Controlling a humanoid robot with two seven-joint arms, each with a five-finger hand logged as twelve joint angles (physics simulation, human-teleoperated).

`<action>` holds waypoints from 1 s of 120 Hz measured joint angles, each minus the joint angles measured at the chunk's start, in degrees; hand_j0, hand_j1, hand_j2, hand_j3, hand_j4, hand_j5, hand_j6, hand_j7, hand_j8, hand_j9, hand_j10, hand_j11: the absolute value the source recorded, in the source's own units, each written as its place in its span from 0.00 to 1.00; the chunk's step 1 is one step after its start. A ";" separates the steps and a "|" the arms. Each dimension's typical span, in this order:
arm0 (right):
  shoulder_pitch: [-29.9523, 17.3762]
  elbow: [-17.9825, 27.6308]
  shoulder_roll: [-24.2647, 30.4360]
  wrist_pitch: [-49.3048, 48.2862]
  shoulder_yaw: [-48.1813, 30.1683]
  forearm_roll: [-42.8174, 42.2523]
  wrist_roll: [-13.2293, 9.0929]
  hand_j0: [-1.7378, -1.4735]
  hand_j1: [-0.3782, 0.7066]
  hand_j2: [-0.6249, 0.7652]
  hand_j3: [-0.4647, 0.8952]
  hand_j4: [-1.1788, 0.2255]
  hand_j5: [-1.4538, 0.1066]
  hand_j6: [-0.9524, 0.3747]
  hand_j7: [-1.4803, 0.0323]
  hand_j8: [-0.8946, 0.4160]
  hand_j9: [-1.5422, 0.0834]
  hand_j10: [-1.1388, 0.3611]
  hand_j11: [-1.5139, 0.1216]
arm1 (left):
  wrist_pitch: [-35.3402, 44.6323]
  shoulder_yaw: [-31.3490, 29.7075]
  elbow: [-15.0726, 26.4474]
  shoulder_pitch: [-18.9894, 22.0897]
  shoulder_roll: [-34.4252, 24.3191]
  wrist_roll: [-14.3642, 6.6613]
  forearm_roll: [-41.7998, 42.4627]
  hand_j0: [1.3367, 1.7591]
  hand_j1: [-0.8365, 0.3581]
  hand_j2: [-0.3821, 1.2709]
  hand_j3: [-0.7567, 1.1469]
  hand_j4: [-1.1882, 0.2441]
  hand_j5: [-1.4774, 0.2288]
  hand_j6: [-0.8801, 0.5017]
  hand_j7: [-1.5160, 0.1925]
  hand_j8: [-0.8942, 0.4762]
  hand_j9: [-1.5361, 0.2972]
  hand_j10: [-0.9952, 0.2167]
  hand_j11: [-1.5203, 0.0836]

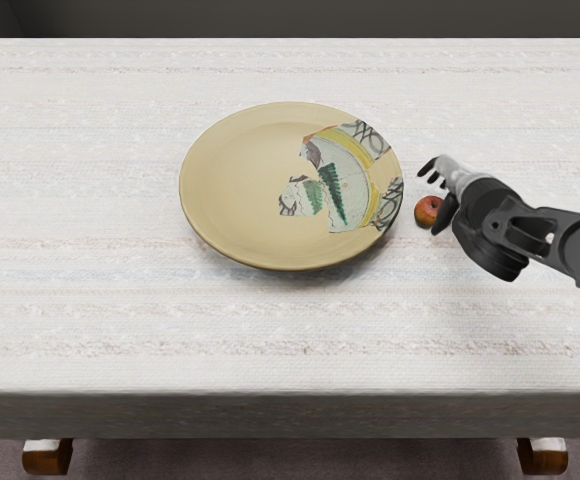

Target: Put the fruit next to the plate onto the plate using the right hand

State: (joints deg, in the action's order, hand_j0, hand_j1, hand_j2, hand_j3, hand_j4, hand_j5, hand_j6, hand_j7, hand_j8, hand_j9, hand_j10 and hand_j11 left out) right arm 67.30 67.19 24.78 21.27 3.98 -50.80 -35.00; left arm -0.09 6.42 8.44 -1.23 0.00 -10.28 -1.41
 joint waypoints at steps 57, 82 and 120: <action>-1.31 -2.21 -2.57 0.44 -0.02 -0.25 0.00 0.30 0.48 0.39 0.34 0.54 0.59 0.40 0.62 0.37 0.62 0.48 0.60 | -0.01 -0.01 0.00 0.00 0.00 0.00 0.00 0.76 0.99 0.23 0.40 0.83 0.87 0.64 0.89 0.65 0.84 0.82 0.95; -1.53 -2.23 -2.62 0.80 -0.02 -0.21 0.00 0.30 0.53 0.39 0.34 0.51 0.55 0.37 0.58 0.33 0.58 0.45 0.56 | 0.00 0.00 0.00 0.00 0.00 0.00 0.00 0.76 0.99 0.23 0.40 0.83 0.87 0.64 0.89 0.65 0.84 0.82 0.95; -1.58 -2.24 -2.65 1.23 -0.18 0.46 -0.04 0.32 0.61 0.53 0.34 0.38 0.39 0.35 0.42 0.36 0.43 0.38 0.41 | 0.00 0.00 0.00 0.00 0.00 0.00 0.00 0.76 0.99 0.23 0.40 0.83 0.87 0.64 0.89 0.65 0.84 0.82 0.95</action>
State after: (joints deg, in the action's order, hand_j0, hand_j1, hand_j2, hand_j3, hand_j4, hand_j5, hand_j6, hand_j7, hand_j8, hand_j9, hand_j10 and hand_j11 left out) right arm 65.72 64.95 22.13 22.51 3.80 -50.33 -35.04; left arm -0.09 6.42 8.44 -1.23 0.00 -10.28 -1.41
